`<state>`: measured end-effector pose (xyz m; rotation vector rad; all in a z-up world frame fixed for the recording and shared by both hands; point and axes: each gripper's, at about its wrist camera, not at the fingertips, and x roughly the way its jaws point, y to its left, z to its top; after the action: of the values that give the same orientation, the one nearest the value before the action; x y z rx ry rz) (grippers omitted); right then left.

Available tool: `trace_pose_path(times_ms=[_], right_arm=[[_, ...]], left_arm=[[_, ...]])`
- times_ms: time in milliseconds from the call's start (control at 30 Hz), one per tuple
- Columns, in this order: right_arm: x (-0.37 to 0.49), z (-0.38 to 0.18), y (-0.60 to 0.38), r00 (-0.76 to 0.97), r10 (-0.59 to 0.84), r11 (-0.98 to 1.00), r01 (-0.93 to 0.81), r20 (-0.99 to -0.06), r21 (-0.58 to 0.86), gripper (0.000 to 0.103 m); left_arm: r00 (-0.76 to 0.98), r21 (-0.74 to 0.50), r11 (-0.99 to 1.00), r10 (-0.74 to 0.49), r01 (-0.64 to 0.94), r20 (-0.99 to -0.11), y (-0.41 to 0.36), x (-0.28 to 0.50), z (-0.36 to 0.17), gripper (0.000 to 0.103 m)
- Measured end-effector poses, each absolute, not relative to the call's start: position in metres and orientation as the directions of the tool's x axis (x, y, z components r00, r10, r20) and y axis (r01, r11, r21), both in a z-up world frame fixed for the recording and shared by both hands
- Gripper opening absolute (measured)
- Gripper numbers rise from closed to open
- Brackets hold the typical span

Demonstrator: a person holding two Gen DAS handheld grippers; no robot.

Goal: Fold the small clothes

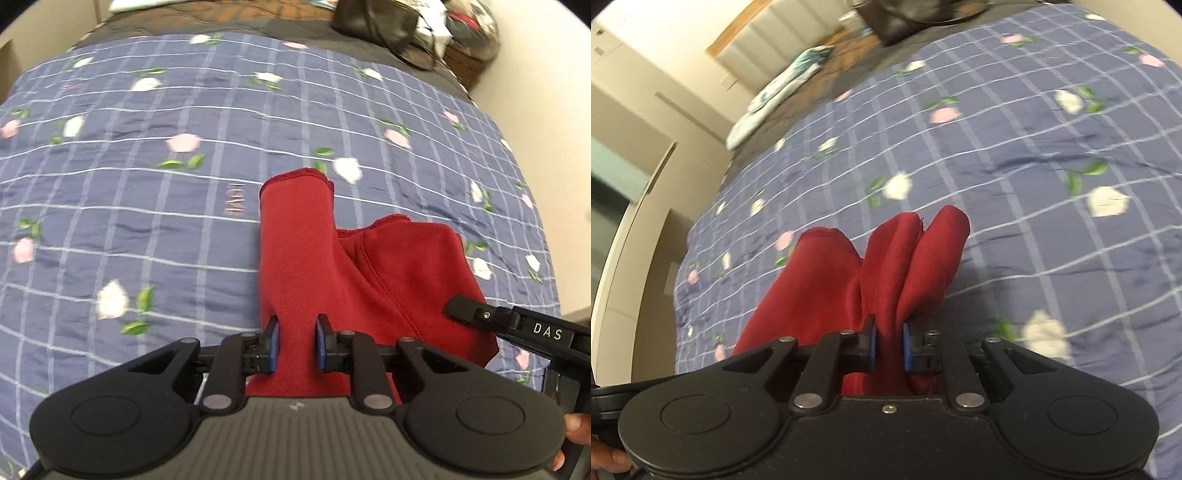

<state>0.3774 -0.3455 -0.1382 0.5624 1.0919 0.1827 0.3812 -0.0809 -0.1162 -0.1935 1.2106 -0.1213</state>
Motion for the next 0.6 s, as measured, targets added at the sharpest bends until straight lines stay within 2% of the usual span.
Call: trace_pose_path(times_ms=[300, 600], right_arm=[[0.364, -0.143, -0.273, 0.398, 0.459, 0.85, 0.065, -0.794, 0.523, 0.014], [0.337, -0.167, -0.253, 0.332, 0.423, 0.861, 0.142, -0.843, 0.489, 0.014]], left_arm=[[0.334, -0.2, 0.975, -0.157, -0.097, -0.93, -0.008, 0.348, -0.123, 0.02], [0.275, -0.197, 0.976, -0.166, -0.089, -0.947, 0.018, 0.329, -0.147, 0.021]])
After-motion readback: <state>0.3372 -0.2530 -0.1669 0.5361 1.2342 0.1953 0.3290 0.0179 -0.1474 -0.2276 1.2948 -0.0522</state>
